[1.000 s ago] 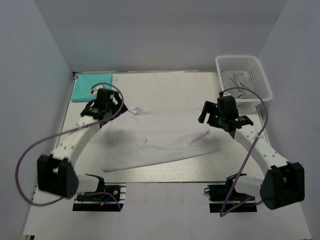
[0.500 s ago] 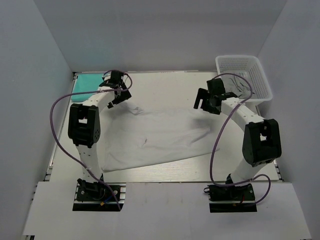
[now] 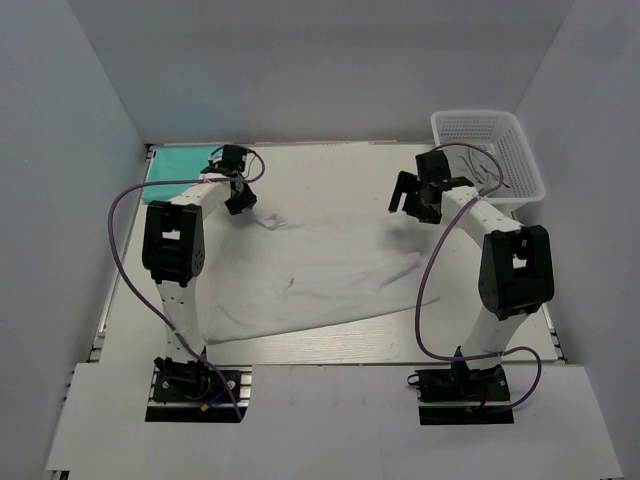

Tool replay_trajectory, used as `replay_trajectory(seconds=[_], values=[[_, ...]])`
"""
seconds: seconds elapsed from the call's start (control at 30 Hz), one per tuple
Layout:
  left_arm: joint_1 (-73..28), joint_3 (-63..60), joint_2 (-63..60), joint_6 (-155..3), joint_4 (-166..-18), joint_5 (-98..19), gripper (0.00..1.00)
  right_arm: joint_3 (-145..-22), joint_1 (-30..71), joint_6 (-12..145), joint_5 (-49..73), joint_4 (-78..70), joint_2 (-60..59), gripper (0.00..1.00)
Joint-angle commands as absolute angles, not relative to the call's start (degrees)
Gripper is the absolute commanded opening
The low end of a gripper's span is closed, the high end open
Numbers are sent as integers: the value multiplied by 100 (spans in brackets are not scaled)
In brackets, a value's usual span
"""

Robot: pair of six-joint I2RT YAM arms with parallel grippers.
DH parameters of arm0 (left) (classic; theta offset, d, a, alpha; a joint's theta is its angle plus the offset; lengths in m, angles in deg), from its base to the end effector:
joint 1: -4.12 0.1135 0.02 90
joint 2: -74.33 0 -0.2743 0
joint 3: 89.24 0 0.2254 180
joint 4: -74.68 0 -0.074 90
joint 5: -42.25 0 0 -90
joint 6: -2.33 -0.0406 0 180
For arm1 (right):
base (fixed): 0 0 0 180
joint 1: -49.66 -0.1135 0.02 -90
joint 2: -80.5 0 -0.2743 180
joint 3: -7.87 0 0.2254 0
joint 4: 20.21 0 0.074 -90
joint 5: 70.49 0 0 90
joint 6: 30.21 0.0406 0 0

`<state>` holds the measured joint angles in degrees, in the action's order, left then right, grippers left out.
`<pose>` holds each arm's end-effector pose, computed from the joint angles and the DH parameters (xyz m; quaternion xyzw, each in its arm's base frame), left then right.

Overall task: Fold and stack the t-shirts
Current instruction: Grap the side of the flattened tshirt furthest away from the robot with both arms

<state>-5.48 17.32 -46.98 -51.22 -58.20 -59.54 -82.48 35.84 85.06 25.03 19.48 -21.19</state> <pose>0.4294 -0.0642 0.1902 -0.2483 0.9327 -0.0029 0.2614 0.3588 0.0842 0.2488 0.1099 0.9353 0.0687 0.3292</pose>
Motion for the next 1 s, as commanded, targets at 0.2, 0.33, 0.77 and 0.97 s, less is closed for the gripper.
replay_trajectory(seconds=[0.2, 0.33, 0.77, 0.97], values=[[-546, 1926, -4599, -5005, -5737, -6049, 7, -8518, 3657, 8457, 2531, 1975, -2171, 90], [-493, 2050, -4599, -5075, -5736, -6110, 0, -8544, 3648, 8431, 2575, 1957, -2233, 90], [-493, 1505, -4011, -5348, -6307, -5900, 0, -9396, 3639, 8404, 3384, 1747, -3470, 87], [-493, 1505, -3957, -5401, -6308, -5795, 0, -9450, 3648, 8413, 3279, 1448, -3744, 77]])
